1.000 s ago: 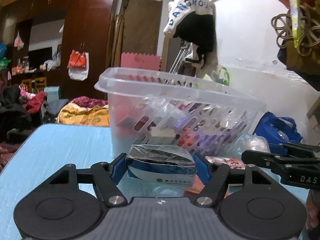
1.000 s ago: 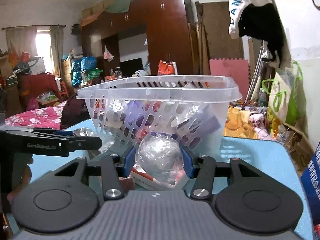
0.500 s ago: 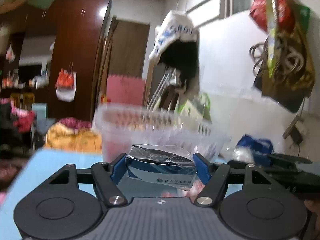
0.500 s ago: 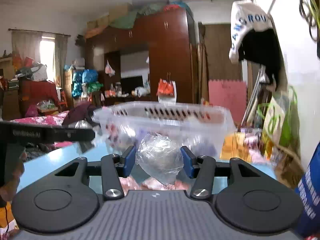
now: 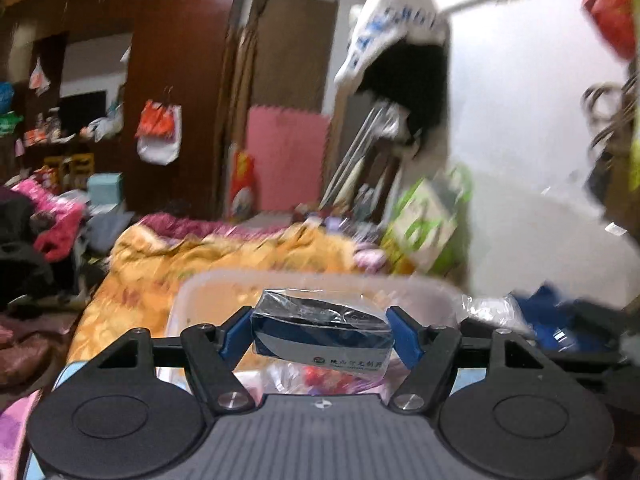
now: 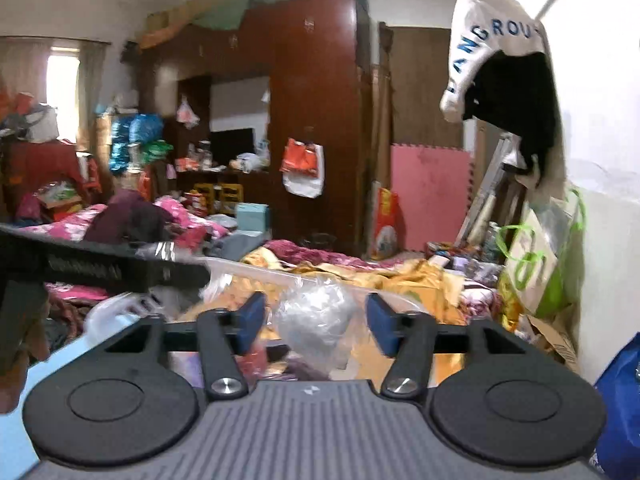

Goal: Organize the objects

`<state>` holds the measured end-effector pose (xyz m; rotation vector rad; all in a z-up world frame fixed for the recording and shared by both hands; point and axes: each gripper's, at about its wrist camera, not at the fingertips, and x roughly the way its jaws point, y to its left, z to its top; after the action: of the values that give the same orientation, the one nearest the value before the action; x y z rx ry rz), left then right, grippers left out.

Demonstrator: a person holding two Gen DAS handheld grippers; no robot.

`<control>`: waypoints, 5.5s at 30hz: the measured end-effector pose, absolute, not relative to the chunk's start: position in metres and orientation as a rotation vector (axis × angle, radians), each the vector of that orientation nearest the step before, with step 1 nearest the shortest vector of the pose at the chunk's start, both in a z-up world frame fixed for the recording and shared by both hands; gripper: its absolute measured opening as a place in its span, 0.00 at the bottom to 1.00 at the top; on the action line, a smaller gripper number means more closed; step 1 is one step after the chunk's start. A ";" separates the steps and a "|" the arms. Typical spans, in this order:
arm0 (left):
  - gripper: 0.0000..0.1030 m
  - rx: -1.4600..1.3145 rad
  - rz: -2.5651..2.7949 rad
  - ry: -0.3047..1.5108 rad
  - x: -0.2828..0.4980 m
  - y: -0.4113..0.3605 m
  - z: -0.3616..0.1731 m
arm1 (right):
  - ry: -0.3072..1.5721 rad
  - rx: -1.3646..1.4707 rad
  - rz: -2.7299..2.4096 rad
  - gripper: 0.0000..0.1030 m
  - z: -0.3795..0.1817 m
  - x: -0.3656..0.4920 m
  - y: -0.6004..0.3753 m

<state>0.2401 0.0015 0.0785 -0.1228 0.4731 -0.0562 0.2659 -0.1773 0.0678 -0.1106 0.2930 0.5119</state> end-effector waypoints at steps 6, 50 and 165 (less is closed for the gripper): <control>0.78 -0.053 -0.054 0.433 0.222 -0.003 0.076 | 0.259 -0.106 0.516 0.94 0.061 0.243 -0.192; 0.63 -0.066 -0.164 0.620 0.150 0.020 -0.046 | 0.602 -0.128 0.541 0.86 -0.059 0.226 -0.169; 0.99 0.006 -0.027 0.386 0.154 -0.027 0.055 | 0.270 -0.065 0.407 1.00 0.047 0.181 -0.222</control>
<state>0.1541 -0.0267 0.0550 0.0057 0.3860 -0.0265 0.1807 -0.2223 0.0472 -0.0650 0.2698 0.4072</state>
